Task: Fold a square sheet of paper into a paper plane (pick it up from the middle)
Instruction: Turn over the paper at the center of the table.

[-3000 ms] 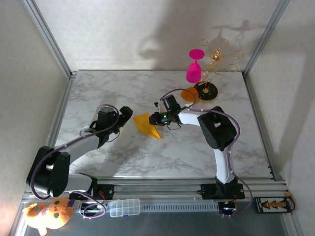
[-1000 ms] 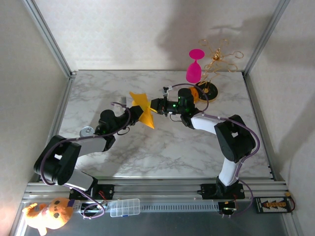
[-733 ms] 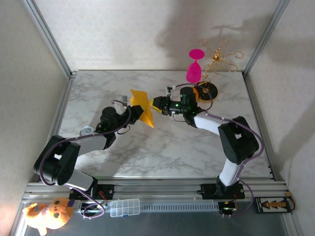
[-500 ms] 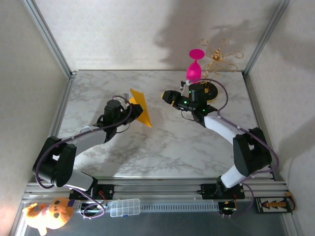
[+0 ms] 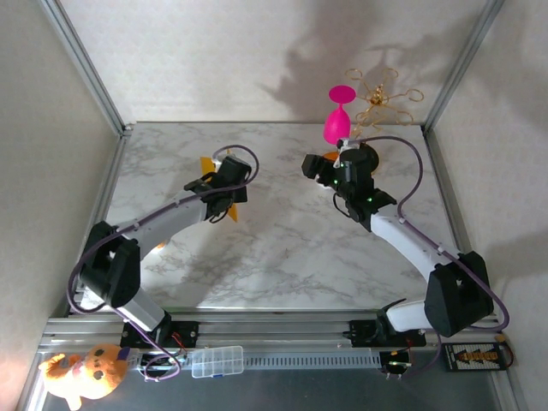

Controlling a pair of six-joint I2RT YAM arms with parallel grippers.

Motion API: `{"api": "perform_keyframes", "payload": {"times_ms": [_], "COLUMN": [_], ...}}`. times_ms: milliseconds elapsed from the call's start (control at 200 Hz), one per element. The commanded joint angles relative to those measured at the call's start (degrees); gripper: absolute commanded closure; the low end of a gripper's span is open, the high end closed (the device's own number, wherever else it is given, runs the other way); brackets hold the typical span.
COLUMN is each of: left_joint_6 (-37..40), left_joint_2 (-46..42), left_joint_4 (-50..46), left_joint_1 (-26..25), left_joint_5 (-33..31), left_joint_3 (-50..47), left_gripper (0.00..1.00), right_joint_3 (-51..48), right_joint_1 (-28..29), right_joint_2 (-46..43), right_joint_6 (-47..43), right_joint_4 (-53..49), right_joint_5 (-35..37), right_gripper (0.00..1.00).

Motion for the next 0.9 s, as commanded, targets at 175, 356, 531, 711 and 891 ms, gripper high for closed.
{"api": "perform_keyframes", "payload": {"times_ms": [175,356,531,711,891], "left_joint_6": [4.10,4.60,2.17,-0.66,-5.21], "left_joint_2": [13.20,20.37,25.15,28.12,31.08], "left_joint_4": [-17.89,-20.68,-21.20,-18.59,-19.64], "left_joint_1": [-6.27,-8.41,-9.47,-10.70,-11.52], "left_joint_5": [-24.43,-29.50,-30.64,-26.71,-25.55], "left_joint_3": [9.67,12.74,14.18,14.34,16.05], "left_gripper": [0.94,0.94,0.93,0.90,0.89], "right_joint_3": [-3.43,-3.67,-4.95,-5.65,-3.98], "right_joint_1": [-0.13,-0.22,-0.80,-1.70,-3.59], "right_joint_2": [-3.42,-3.99,-4.29,-4.64,-2.82], "right_joint_6": [-2.99,-2.58,-0.79,0.38,5.20], "right_joint_4": [-0.29,-1.08,-1.49,-0.82,-3.90], "right_joint_5": [5.06,6.06,7.40,6.49,5.21], "right_gripper": [0.06,0.06,0.05,0.05,0.06]}}
